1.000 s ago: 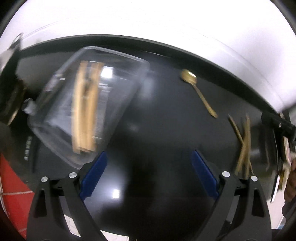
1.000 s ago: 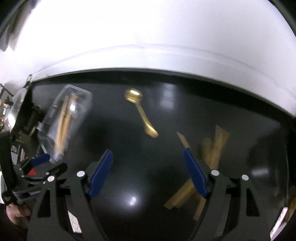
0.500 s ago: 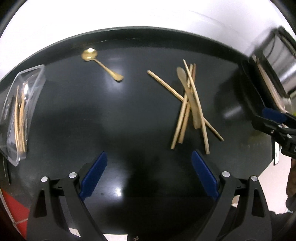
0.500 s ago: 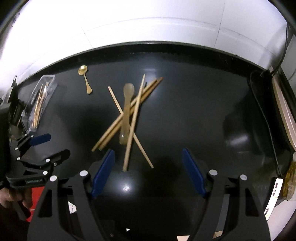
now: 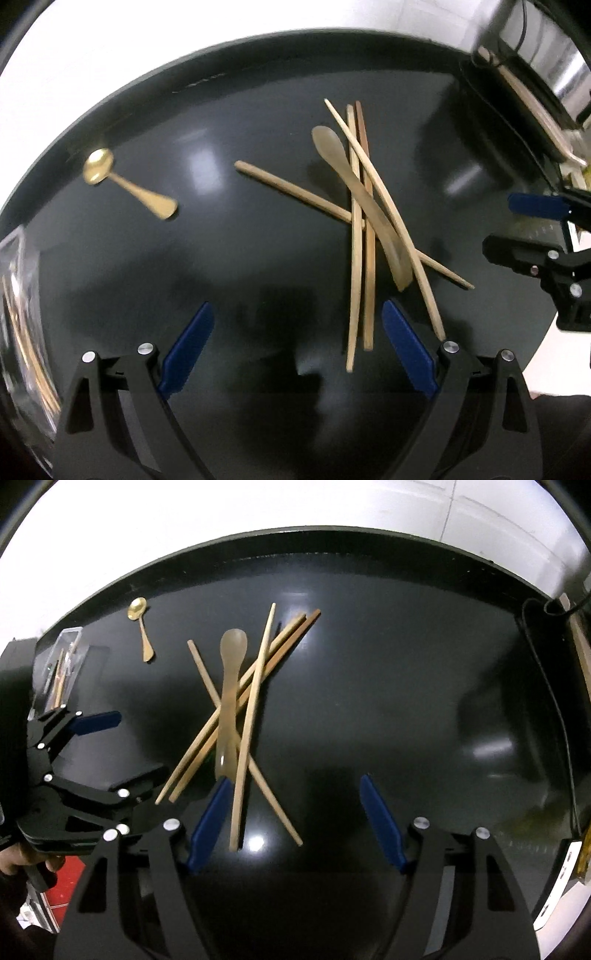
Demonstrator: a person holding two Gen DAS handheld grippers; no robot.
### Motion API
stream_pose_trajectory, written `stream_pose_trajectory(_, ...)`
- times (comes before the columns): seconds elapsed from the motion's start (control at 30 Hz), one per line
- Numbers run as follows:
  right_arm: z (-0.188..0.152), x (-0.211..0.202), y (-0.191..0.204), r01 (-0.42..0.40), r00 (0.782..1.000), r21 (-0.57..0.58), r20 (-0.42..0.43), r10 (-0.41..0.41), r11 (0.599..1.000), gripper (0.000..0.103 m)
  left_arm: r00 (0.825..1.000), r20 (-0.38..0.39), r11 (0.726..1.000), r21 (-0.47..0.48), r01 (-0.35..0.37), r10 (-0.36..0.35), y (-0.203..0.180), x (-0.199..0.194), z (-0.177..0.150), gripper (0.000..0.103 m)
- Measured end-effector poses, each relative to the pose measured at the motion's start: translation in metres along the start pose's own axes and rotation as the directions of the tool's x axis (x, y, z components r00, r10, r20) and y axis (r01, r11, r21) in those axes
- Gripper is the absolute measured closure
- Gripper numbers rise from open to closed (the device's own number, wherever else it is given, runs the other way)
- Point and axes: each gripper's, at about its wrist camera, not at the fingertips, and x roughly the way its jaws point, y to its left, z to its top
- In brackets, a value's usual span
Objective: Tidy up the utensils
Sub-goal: 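Grasp a wooden chopstick with the left tool while the right tool grasps another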
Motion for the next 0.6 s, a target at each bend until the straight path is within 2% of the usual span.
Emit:
stream_pose_trajectory(0.13,0.009,0.011,0.003,0.013,1.000,-0.006,-0.018,-0.013,1.000,0.034,1.000,-0.018,0.999,0.044,0.004,-0.004,-0.001,0.017,0.007,0.014)
stream_pose_trajectory(0.4,0.031,0.035,0.004,0.025,0.998,0.008,-0.059,-0.025,1.000,0.037,0.998,-0.039,0.996,0.069,0.056,-0.054,0.009,0.038,0.024,0.014)
stream_pose_trajectory(0.6,0.043,0.048,0.010,0.016,0.997,-0.010,-0.080,-0.017,1.000,0.039,0.999,-0.024,0.992,0.120,0.049,-0.046,0.008,0.044,0.032,0.014)
